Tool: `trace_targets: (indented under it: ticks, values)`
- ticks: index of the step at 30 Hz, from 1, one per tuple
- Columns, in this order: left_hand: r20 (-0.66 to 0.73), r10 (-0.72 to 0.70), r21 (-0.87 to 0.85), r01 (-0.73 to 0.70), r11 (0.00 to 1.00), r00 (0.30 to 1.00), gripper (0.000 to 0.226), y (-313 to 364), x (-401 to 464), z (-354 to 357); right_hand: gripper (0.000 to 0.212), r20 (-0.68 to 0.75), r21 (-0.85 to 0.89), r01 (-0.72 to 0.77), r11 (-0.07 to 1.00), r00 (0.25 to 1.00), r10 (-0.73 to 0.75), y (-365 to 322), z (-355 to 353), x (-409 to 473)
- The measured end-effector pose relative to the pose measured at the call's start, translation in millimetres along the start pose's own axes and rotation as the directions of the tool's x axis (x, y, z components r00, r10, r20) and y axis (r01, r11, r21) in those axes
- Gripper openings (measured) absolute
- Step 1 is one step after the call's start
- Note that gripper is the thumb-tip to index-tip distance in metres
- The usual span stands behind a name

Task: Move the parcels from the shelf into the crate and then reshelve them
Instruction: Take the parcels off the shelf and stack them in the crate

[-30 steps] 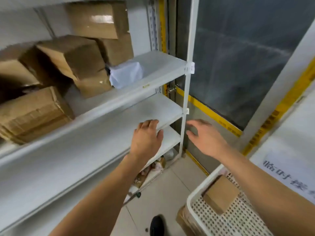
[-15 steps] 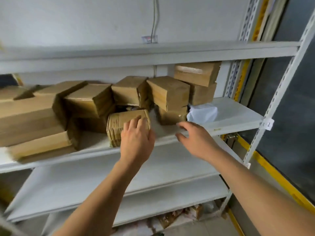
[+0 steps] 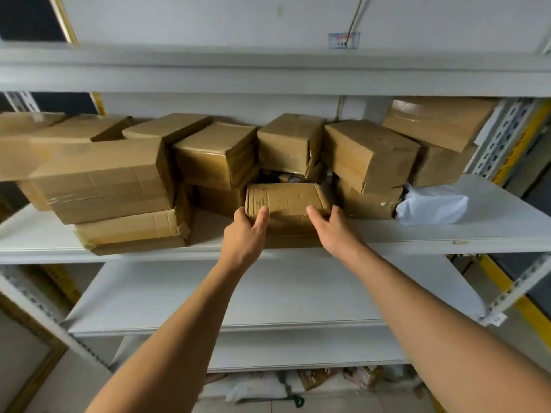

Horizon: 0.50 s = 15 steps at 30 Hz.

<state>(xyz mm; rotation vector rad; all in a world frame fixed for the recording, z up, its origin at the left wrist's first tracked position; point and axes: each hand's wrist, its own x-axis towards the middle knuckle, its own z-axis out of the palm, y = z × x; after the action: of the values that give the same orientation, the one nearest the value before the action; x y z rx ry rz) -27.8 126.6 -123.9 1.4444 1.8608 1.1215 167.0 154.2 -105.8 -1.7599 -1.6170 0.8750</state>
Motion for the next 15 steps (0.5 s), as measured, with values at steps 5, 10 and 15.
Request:
trace_targets:
  ticks: [5, 10, 15]
  values:
    - [-0.032, 0.016, -0.067, -0.018, 0.998, 0.999, 0.047, 3.5, -10.4, 7.2, 0.085, -0.019, 0.161, -0.007, 0.987, 1.000, 0.010, 14.8, -0.1, -6.7]
    - [-0.050, 0.156, -0.228, -0.163, 0.960, 0.987, 0.041, 4.0, -45.4, 31.0, 0.059, -0.126, 0.316, 0.056, 0.947, 0.992, -0.017, 41.5, -15.8, -37.8]
    - [-0.037, 0.374, -0.361, -0.361, 0.860, 0.927, 0.053, 16.7, -77.9, 65.3, 0.034, -0.199, 0.671, 0.107, 0.734, 0.979, 0.039, 79.5, -54.3, -79.0]
